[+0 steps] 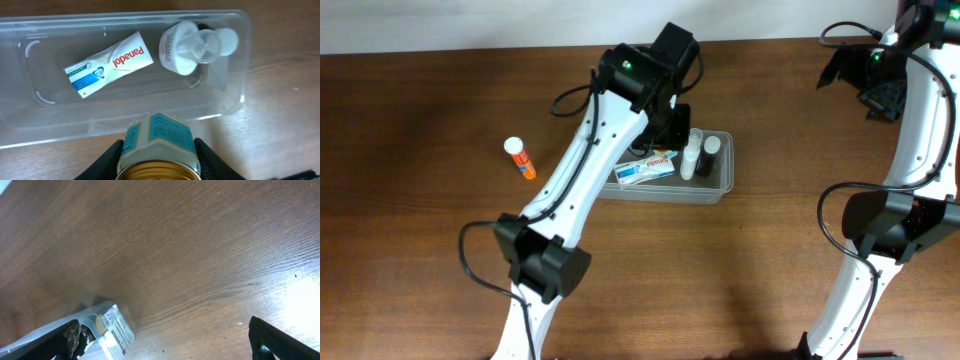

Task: Pack container
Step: 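Carry the gold-lidded jar with the left gripper over the clear container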

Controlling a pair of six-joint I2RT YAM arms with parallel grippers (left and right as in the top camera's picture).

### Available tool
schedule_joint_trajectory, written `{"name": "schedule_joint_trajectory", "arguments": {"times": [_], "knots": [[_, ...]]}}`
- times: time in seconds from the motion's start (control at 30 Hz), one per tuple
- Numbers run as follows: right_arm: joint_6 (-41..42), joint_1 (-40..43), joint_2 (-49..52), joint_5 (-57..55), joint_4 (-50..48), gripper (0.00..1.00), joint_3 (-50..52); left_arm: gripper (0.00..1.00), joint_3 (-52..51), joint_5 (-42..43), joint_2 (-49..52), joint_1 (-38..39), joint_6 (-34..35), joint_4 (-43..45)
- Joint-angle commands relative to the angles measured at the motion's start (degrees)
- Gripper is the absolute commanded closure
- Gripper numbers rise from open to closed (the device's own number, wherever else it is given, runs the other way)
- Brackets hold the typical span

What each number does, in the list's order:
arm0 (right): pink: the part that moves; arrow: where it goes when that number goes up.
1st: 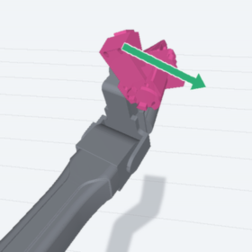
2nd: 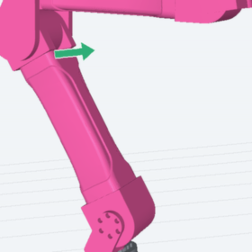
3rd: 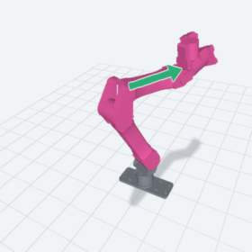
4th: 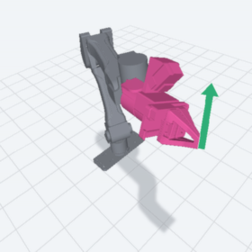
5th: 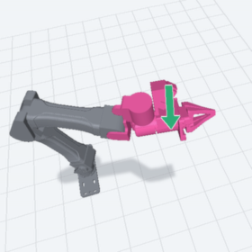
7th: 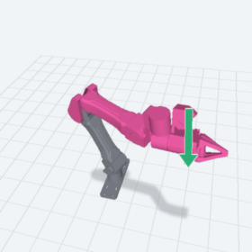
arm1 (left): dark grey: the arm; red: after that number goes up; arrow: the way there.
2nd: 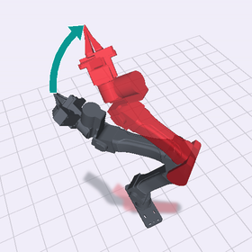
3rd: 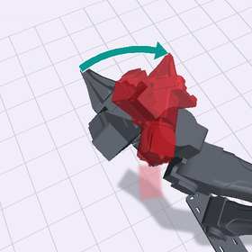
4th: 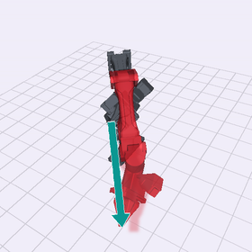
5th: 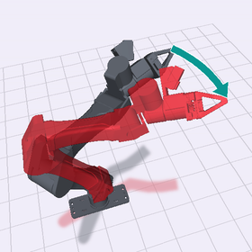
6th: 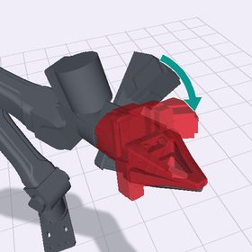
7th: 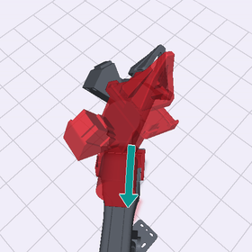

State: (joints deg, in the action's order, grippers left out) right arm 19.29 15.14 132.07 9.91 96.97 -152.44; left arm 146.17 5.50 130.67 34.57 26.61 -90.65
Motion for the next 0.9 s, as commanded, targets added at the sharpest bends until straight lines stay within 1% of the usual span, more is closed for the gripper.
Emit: {"name": "schedule_joint_trajectory", "arguments": {"times": [0.0, 0.5, 0.7, 0.8, 0.87], "knots": [[0.09, 0.04, -0.55, -0.74, 0.33, 0.02, 0.33, 0.69, 0.87, -0.61, 2.78, 0.31, 0.81, -0.04], [0.09, 0.04, -0.55, -0.74, 0.33, 0.02, 0.33, 0.68, 0.31, -1.05, 10.95, -0.09, 0.83, 2.58], [0.09, 0.04, -0.55, -0.76, 0.33, 0.02, 0.33, 0.69, 0.17, -1.07, 12.15, -1.22, 1.25, 2.38], [0.09, 0.04, -0.55, -0.76, 0.35, 0.02, 0.33, 0.69, 0.00, -3.04, 12.20, -2.71, 4.02, 1.75], [0.09, 0.04, -0.55, -0.74, 0.33, 0.02, 0.33, 0.69, -0.63, -3.23, 12.37, -3.30, 4.22, 1.66]]}}
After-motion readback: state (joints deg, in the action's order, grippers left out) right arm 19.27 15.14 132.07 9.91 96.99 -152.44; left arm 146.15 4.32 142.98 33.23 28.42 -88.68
